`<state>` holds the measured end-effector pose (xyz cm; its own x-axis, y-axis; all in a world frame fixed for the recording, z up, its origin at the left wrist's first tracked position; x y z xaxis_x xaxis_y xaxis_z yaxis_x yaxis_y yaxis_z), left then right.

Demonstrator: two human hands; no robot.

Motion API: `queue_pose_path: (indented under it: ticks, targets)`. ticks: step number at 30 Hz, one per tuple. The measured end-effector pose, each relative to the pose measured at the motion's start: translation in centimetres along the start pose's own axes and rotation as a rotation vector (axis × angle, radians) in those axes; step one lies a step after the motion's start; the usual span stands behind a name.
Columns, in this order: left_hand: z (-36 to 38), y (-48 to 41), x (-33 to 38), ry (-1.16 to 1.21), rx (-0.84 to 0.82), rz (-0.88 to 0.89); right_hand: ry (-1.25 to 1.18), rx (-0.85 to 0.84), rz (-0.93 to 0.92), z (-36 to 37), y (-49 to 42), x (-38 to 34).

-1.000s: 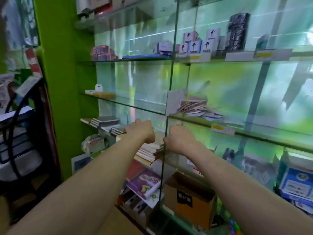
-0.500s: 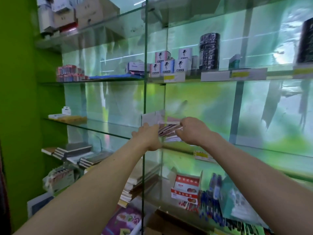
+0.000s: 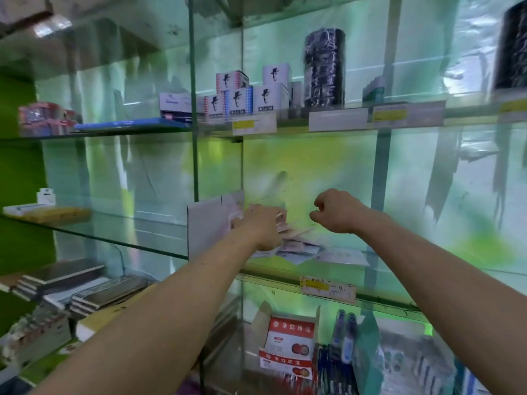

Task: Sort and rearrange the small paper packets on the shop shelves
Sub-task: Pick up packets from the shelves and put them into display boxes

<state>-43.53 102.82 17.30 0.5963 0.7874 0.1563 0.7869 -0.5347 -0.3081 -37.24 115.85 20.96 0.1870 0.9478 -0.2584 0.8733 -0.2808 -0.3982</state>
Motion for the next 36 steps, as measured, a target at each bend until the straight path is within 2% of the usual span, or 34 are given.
queue_pose_path:
  ticks: [6, 10, 18, 23, 26, 29, 33, 36]
  targets:
    - [1.9, -3.6, 2.2, -0.059, -0.044, 0.099, -0.006, -0.039, 0.065, 1.4, -0.6, 2.9]
    - [2.0, -5.7, 2.5, -0.129, -0.006, 0.178, 0.002, -0.066, 0.096, 2.3, -1.3, 4.3]
    - [2.4, -7.2, 0.2, -0.141, 0.052, 0.326, 0.020, -0.075, -0.011, 6.6, -2.9, 1.1]
    - [4.0, -6.7, -0.8, -0.177, -0.131, 0.396, 0.144, -0.133, 0.035, 10.6, -4.7, 0.8]
    - [4.5, -7.1, -1.0, -0.141, -0.117, 0.371, 0.152, -0.050, 0.056, 10.3, -5.2, 0.9]
    - [3.9, -7.7, -0.9, -0.047, -0.007, 0.376, 0.075, 0.115, -0.014, 7.1, -4.8, 0.6]
    - [2.4, -8.0, -0.3, 0.050, 0.146, 0.347, -0.109, 0.262, -0.053, 3.6, -3.9, 0.9]
    - [1.7, -7.8, 0.2, 0.217, 0.222, 0.311, -0.361, 0.323, 0.004, 2.6, -3.5, 2.1]
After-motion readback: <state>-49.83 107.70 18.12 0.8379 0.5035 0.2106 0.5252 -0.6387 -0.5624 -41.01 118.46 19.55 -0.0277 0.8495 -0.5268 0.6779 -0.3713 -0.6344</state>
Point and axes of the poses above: each hand's wrist, its own y-axis away from the middle knuckle, its own z-axis out of the palm, x = y × z, the point moved 7 cm from there along -y, towards the middle knuckle, and after that the axes turned 5 degrees about -y, right-handed, at the moved point
